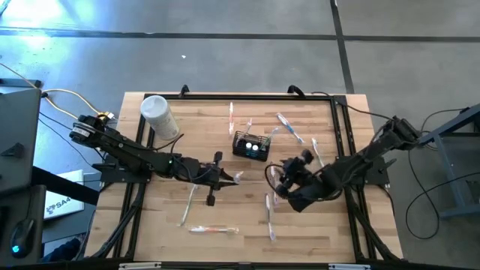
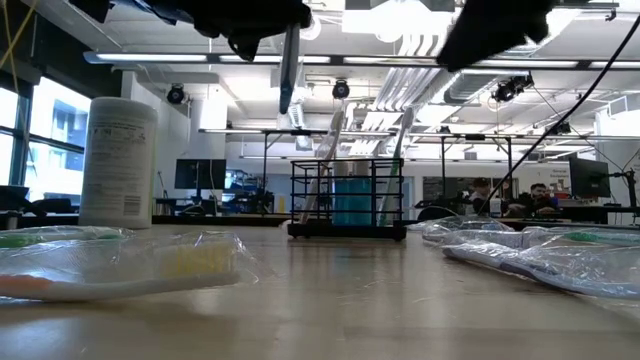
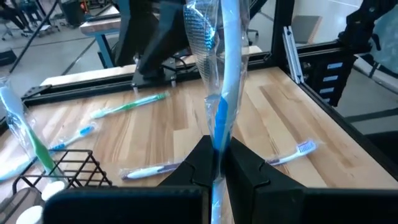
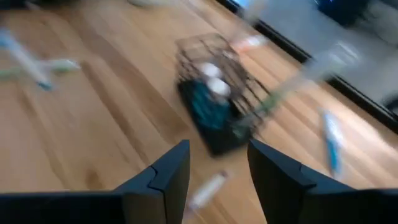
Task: Pick & Place toothbrushing station
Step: Put the bottom blue toothbrush into the mesh organizer
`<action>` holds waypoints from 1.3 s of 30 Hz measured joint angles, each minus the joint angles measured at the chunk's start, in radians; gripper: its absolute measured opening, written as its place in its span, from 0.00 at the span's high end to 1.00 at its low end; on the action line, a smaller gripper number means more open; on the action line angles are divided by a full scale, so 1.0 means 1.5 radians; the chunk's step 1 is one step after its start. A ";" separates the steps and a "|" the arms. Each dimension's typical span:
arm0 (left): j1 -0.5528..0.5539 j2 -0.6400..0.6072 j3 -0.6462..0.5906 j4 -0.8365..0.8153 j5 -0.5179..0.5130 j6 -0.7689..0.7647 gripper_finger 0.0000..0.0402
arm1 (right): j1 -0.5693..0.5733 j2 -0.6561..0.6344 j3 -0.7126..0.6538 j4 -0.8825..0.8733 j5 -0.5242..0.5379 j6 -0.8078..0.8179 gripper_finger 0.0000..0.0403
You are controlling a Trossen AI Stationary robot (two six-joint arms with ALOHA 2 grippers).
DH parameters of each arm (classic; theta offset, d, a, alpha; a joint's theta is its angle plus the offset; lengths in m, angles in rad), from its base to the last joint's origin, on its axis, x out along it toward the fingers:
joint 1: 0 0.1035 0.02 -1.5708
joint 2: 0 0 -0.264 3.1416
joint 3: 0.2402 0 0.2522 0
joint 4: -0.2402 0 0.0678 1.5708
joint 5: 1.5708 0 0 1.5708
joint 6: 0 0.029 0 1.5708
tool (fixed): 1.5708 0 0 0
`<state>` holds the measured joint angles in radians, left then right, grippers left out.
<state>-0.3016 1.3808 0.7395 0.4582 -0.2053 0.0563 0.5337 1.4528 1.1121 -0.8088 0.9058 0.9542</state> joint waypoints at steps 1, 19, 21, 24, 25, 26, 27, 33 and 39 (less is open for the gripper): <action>0.000 0.000 0.000 -0.002 0.000 0.000 0.97 | -0.003 0.000 -0.007 0.058 -0.003 -0.045 0.62; 0.000 0.000 0.000 0.009 0.000 0.000 0.97 | -0.059 0.021 -0.079 0.675 -0.210 -0.485 0.62; 0.000 0.001 0.000 0.020 0.000 0.000 0.97 | -0.072 0.031 -0.079 0.701 -0.222 -0.485 0.62; 0.000 0.008 0.000 0.036 0.000 0.013 0.97 | -0.084 0.037 -0.080 0.709 -0.261 -0.502 0.62; 0.000 0.008 0.000 0.040 0.001 0.015 0.97 | -0.089 0.037 -0.080 0.716 -0.284 -0.515 0.62; 0.000 0.008 0.000 0.045 0.001 0.015 0.97 | -0.094 0.038 -0.080 0.727 -0.311 -0.526 0.62; 0.000 0.008 0.000 0.047 0.001 0.014 0.97 | -0.098 0.039 -0.080 0.738 -0.339 -0.534 0.62; 0.000 0.008 0.000 0.047 -0.003 0.013 0.97 | -0.109 0.041 -0.079 0.791 -0.395 -0.562 0.62; 0.001 0.008 0.000 0.046 -0.004 0.012 0.97 | -0.131 0.041 -0.079 0.803 -0.394 -0.597 0.62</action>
<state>-0.3008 1.3930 0.7395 0.5277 -0.2117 0.0747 0.3366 1.5146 0.9936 0.3961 0.3146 0.0586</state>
